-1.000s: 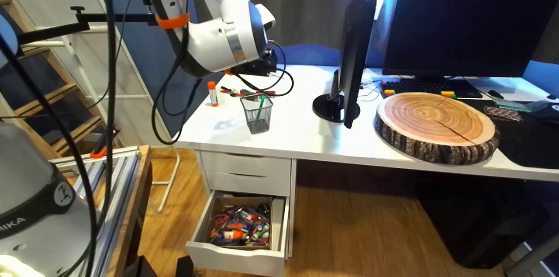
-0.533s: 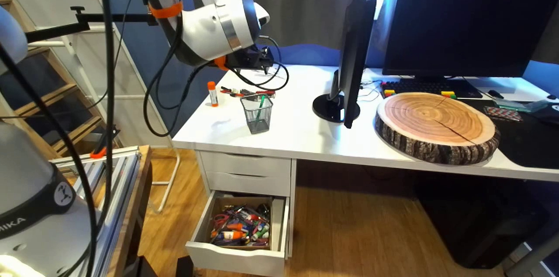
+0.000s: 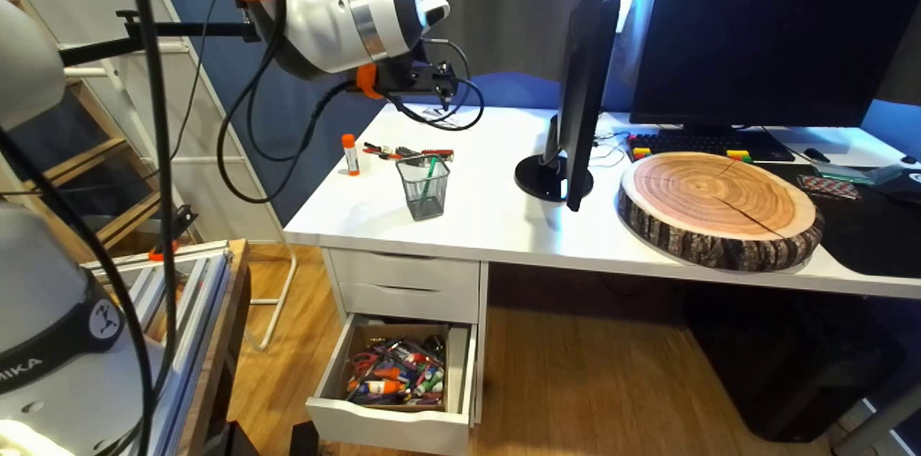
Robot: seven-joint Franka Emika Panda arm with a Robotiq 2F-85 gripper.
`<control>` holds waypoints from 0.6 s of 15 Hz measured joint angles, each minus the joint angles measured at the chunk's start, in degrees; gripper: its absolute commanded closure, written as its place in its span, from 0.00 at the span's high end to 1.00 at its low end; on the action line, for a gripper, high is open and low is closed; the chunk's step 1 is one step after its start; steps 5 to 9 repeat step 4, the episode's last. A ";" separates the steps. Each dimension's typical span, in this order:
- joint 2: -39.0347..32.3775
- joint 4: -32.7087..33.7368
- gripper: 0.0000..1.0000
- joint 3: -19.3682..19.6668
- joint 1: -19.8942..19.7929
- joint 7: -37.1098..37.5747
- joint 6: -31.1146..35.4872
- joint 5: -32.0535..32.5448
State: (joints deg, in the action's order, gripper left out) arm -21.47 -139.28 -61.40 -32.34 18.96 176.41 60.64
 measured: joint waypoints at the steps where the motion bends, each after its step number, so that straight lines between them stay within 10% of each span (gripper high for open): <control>1: -0.01 0.06 1.00 -0.69 -0.73 -0.33 -0.23 -0.16; 9: -0.10 0.00 1.00 -0.35 -0.45 -0.32 -0.23 -0.15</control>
